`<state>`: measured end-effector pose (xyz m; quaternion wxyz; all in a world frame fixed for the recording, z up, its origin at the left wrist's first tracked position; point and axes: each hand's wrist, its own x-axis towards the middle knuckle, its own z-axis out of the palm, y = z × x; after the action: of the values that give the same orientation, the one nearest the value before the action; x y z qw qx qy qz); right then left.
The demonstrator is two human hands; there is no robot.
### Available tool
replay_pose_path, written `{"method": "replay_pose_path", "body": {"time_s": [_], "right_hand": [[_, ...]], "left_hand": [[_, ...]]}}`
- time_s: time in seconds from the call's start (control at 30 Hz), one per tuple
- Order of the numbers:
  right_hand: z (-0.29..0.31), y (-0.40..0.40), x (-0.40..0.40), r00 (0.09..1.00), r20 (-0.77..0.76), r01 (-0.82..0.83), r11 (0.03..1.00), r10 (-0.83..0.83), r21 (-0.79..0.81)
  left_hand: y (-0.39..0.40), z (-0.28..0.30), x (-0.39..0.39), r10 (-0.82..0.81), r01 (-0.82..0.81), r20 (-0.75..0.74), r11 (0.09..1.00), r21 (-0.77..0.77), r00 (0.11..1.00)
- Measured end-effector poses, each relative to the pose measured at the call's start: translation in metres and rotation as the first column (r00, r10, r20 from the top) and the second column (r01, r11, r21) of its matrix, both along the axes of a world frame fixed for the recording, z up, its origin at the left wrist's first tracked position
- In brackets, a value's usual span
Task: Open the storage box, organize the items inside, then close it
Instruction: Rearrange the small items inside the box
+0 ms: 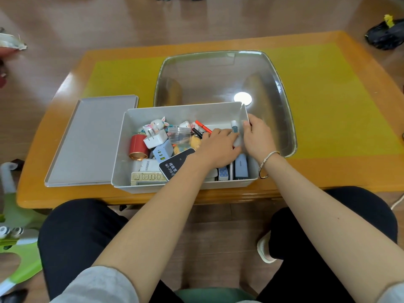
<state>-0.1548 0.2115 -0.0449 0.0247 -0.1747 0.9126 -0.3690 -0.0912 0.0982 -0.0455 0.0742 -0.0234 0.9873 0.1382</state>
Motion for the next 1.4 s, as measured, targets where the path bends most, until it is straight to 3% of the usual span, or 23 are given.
{"method": "replay_pose_path", "body": {"time_s": [0.17,0.27,0.37,0.5,0.6,0.73,0.8,0.9,1.07,1.27,1.4], "right_hand": [[0.006,-0.001,0.004,0.993,-0.111,0.049,0.998,-0.045,0.035],[0.012,-0.002,0.008,0.959,-0.284,0.050,0.978,0.011,0.204],[0.022,-0.005,0.013,0.928,-0.359,-0.032,0.980,0.103,0.197],[0.032,-0.025,0.023,0.909,-0.213,-0.313,0.924,0.358,0.219],[0.030,-0.044,0.031,0.895,-0.068,-0.411,0.874,0.440,0.259],[0.027,-0.069,0.039,0.909,0.010,-0.409,0.889,0.416,0.204],[0.026,-0.084,0.042,0.893,0.064,-0.449,0.878,0.445,0.164],[0.024,-0.103,0.043,0.876,0.171,-0.479,0.855,0.451,0.198],[0.023,-0.122,0.036,0.905,0.189,-0.423,0.848,0.380,0.320],[0.022,-0.130,0.048,0.882,0.246,-0.441,0.888,0.403,0.128],[0.032,-0.135,0.066,0.846,0.147,-0.513,0.858,0.512,-0.033]], "left_hand": [[-0.020,0.020,0.024,0.185,-0.174,-0.182,0.982,0.077,0.966],[-0.039,0.032,0.046,0.296,-0.271,-0.281,0.954,0.127,0.913],[-0.063,0.041,0.070,0.425,-0.388,-0.353,0.905,0.173,0.833],[-0.094,0.043,0.099,0.560,-0.554,-0.398,0.820,0.144,0.726],[-0.114,0.037,0.119,0.645,-0.658,-0.414,0.741,0.133,0.642],[-0.139,0.025,0.134,0.800,-0.772,-0.218,0.598,0.215,0.559],[-0.145,0.018,0.139,0.797,-0.777,-0.143,0.604,0.178,0.586],[-0.145,0.011,0.142,0.753,-0.749,-0.145,0.656,0.096,0.642],[-0.145,0.008,0.142,0.753,-0.754,-0.205,0.651,0.088,0.626],[-0.152,0.004,0.150,0.793,-0.791,-0.238,0.598,0.127,0.561],[-0.164,0.002,0.148,0.787,-0.788,-0.243,0.604,0.115,0.568]]}}
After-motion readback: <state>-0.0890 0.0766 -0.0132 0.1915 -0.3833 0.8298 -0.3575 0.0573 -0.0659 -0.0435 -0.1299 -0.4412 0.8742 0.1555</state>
